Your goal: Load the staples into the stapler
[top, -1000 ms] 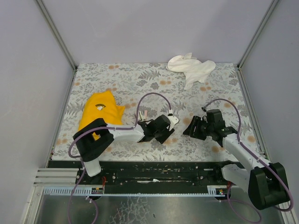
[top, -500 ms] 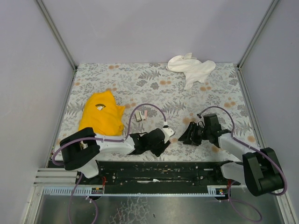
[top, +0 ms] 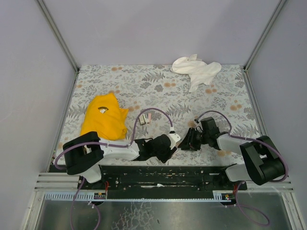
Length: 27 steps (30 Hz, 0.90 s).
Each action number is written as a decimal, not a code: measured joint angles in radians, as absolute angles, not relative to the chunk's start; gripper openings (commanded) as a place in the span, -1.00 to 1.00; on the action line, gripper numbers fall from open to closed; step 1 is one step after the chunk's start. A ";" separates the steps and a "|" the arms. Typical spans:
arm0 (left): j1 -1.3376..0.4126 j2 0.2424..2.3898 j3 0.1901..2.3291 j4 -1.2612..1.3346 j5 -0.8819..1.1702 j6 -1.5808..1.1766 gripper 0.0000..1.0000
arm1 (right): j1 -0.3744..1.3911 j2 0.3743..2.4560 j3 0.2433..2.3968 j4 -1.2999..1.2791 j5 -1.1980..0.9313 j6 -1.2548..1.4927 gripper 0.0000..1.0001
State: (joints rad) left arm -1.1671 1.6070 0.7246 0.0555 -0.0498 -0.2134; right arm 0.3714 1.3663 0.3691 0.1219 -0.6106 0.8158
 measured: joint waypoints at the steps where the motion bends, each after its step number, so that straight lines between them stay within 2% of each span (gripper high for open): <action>1: -1.169 1.607 0.725 0.057 -0.050 -0.213 -0.15 | 0.373 1.371 0.369 0.130 -0.610 0.821 -0.29; 27: -1.185 1.611 0.725 0.062 -0.069 -0.213 -0.18 | 0.384 1.404 0.364 0.171 -0.625 0.827 -0.43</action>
